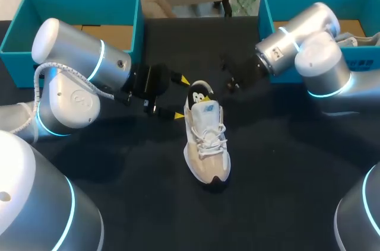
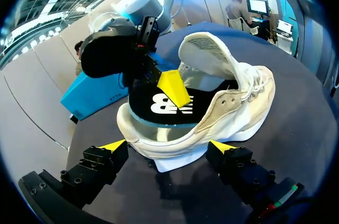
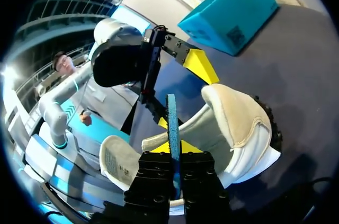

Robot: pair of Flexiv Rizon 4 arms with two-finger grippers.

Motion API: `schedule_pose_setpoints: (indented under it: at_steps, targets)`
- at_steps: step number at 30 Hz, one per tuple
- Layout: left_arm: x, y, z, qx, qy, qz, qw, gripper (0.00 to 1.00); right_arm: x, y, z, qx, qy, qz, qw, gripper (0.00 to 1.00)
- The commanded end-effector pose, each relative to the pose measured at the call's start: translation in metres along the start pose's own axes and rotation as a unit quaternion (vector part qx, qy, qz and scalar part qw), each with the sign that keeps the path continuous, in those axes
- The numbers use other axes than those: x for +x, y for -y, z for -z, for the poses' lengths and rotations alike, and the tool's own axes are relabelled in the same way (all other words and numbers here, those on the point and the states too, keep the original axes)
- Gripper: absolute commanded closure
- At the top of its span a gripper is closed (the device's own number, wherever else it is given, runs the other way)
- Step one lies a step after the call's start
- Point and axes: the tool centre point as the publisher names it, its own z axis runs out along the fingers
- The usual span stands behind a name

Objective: Take the shoe out of the shoebox, open the shoe tongue, remove and reinsert the insole, then place the shoe into the shoebox

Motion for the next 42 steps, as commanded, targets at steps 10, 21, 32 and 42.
schedule_pose_setpoints:
  at_steps: [10,21,32,42]
  targets:
    - [0.0,0.001,0.0,-0.002,0.0,0.0,1.0,0.0,0.003,0.017,-0.013,0.005,-0.01,-0.03,0.999,1.0]
    - [0.0,0.001,0.0,-0.002,0.0,0.0,1.0,0.0,0.011,0.005,-0.004,0.0,0.013,-0.01,1.0,0.62]
    - [0.0,0.001,0.0,-0.002,0.0,0.0,1.0,0.0,0.015,-0.013,0.002,0.004,0.025,0.016,1.0,0.55]
    - [0.0,0.001,0.0,-0.002,0.0,0.0,1.0,0.0,0.014,-0.038,0.022,0.016,0.051,0.046,0.998,0.54]
